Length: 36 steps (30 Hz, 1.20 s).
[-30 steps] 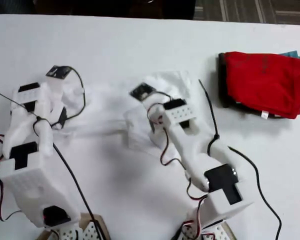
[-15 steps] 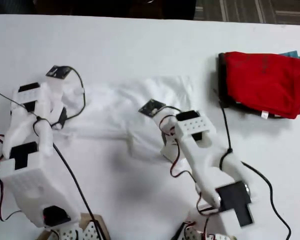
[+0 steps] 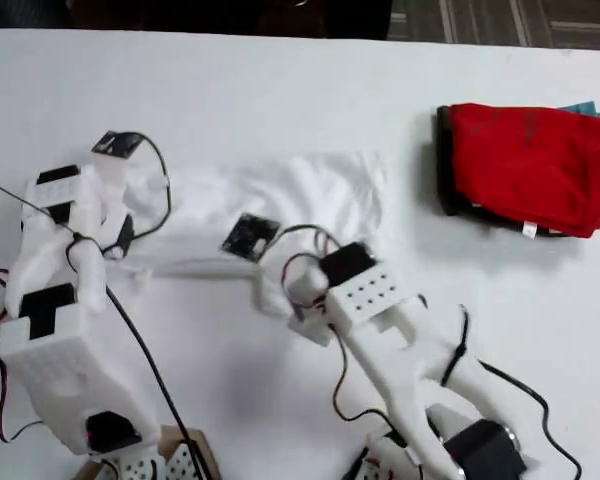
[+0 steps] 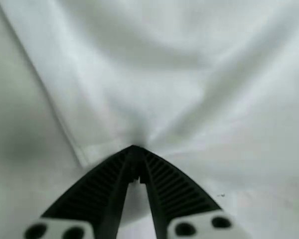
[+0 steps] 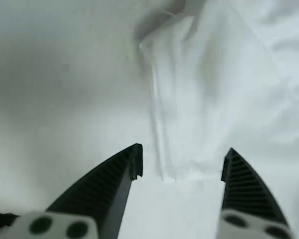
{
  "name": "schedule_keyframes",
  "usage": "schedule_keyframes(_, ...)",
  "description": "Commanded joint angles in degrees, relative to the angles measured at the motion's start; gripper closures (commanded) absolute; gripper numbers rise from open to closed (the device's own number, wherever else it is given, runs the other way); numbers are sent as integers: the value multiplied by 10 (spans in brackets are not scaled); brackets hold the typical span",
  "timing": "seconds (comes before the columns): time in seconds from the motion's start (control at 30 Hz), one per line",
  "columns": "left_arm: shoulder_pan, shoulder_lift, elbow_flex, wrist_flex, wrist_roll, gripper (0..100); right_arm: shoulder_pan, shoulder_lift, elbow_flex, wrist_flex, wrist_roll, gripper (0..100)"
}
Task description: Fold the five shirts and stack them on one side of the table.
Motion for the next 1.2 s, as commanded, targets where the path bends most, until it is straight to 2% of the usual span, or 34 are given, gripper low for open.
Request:
schedule_keyframes(0.0,-11,1,1,-25,5,973,-12,51,0,-26,3,719)
schedule_keyframes(0.4,-11,1,1,-25,5,973,-9,203,-4,-102,3,719)
schedule_keyframes(0.57,-12,1,2,-25,5,973,32,246,-25,-104,3,733)
schedule_keyframes(0.8,-12,1,2,-25,5,973,93,303,-119,-37,3,980)
schedule_keyframes(1.17,-12,1,2,-25,5,973,126,306,-292,97,3,976)
